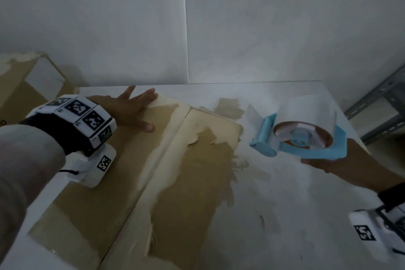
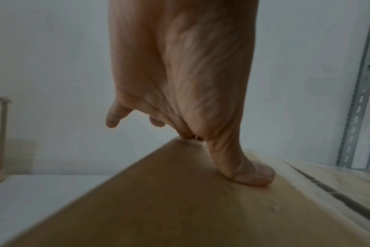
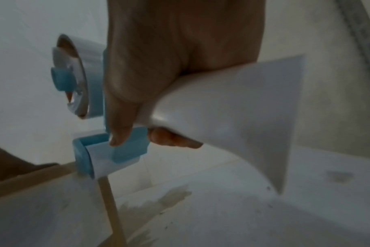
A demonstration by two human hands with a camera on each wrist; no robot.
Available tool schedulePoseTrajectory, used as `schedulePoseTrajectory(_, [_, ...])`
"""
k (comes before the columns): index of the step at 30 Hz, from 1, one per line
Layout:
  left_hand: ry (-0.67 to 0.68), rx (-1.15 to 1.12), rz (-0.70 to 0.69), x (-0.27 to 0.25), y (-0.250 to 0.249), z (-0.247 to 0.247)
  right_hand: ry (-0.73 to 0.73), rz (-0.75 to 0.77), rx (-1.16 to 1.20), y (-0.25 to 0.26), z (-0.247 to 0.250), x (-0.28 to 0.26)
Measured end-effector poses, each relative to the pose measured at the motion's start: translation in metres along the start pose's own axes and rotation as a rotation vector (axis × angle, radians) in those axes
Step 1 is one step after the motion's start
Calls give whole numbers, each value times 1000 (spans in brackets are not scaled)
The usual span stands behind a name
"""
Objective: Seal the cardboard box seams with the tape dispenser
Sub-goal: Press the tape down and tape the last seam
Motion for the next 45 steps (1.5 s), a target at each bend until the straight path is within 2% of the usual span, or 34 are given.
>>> schedulePoseTrajectory(5, [-53,294,69,-9,-11,15,-36,-91,173,-18,-28,2])
schedulePoseTrajectory(8, [-107,430,-46,-30,-63,9,-82,-121,121,-23,-36,5])
schedulePoseTrajectory(11, [33,249,-203,-48,-129,-45,-121,-94,26,-12,-39,4])
schedulePoseTrajectory(12, [86,179,-216,-51,-142,-63,-127,-99,23,-11,-41,3])
schedulePoseTrajectory(14, [106,111,-233,-47,-155,-84,-132,-112,49,-12,-46,0])
schedulePoseTrajectory(18, [47,122,-253,-42,-152,-89,-169,-128,22,-15,-48,-7])
schedulePoseTrajectory(22, [92,103,-231,-42,-151,-90,-240,-142,-106,-22,-45,-10])
schedulePoseTrajectory(24, [104,108,-235,-42,-150,-90,-207,-159,-226,-32,-50,-11])
schedulePoseTrajectory(26, [103,103,-238,-42,-149,-91,-133,-234,-393,-61,-57,-22])
schedulePoseTrajectory(29, [82,128,-242,-41,-144,-92,-80,-400,-446,-117,-51,-60])
schedulePoseTrajectory(31, [88,135,-244,-43,-148,-91,-97,-479,-483,-133,-41,-79])
schedulePoseTrajectory(33, [87,141,-249,-43,-151,-92,-144,-448,-504,-127,-38,-77])
schedulePoseTrajectory(36, [74,110,-244,-44,-149,-85,-138,-358,-527,-113,-56,-55])
schedulePoseTrajectory(41, [15,-56,-296,-57,-137,-46,-89,-436,-550,-103,-90,-33])
schedulePoseTrajectory(45, [-37,-103,-229,-51,-95,-24,-81,-505,-495,-90,-103,-30])
Point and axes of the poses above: each hand's wrist, its own x-axis towards the middle knuckle, its own z-axis out of the back of the hand, y = z × x, the point moved 10 cm from there along x, towards the middle knuckle, and after that the axes turned 15 degrees about -x, right-handed, at the moved point
